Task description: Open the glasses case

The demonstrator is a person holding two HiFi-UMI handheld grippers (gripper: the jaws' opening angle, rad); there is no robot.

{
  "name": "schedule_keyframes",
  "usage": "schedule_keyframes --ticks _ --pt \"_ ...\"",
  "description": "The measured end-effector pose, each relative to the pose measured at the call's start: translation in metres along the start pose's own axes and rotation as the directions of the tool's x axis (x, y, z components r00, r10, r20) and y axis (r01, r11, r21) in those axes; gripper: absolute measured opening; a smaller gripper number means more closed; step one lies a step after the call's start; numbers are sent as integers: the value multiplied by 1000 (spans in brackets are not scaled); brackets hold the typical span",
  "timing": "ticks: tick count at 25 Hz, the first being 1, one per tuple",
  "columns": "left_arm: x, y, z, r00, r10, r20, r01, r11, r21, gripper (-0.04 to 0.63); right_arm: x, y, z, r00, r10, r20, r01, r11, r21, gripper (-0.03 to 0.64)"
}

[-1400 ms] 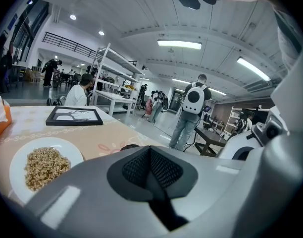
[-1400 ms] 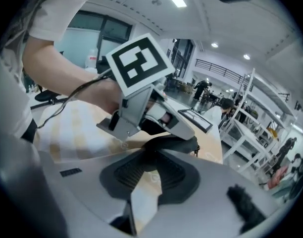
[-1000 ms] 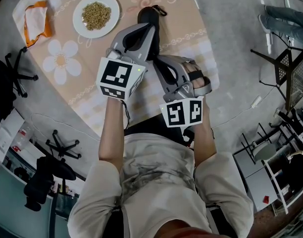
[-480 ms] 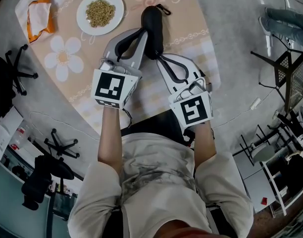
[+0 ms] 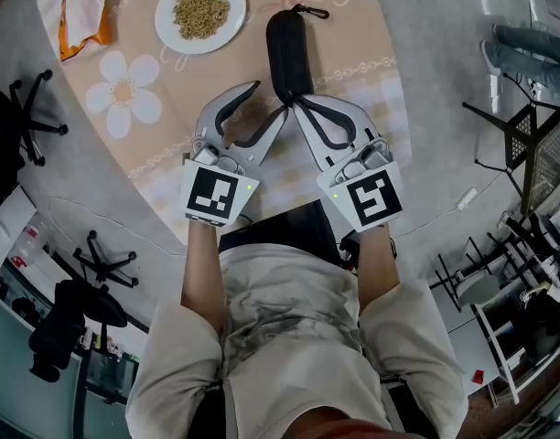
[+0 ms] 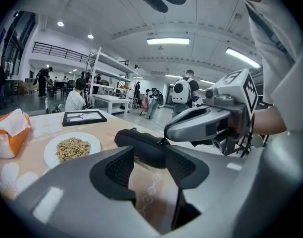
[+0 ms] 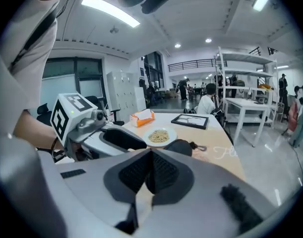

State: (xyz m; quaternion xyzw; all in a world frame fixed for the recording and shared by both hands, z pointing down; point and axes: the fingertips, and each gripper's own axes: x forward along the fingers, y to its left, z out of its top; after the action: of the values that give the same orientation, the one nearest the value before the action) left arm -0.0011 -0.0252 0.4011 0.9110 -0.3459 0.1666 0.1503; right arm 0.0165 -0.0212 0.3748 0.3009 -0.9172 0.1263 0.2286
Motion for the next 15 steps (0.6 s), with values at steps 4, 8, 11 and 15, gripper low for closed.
schedule_keyframes --ticks 4,8,11,15 --pt "0 -4 -12 1000 6 -18 -7 1000 -21 229 5 5 0 1000 10 -7 -10 1000 -2 15" --pt "4 -6 -19 999 17 -31 -18 999 -38 242 5 5 5 999 20 27 -22 997 76 15" --pt "6 -8 -22 999 24 -39 -26 999 -47 263 4 3 10 996 34 82 -49 982 181 15" --pt "9 -13 -24 999 14 -43 -16 999 -44 281 4 6 12 988 55 145 -101 938 333 15"
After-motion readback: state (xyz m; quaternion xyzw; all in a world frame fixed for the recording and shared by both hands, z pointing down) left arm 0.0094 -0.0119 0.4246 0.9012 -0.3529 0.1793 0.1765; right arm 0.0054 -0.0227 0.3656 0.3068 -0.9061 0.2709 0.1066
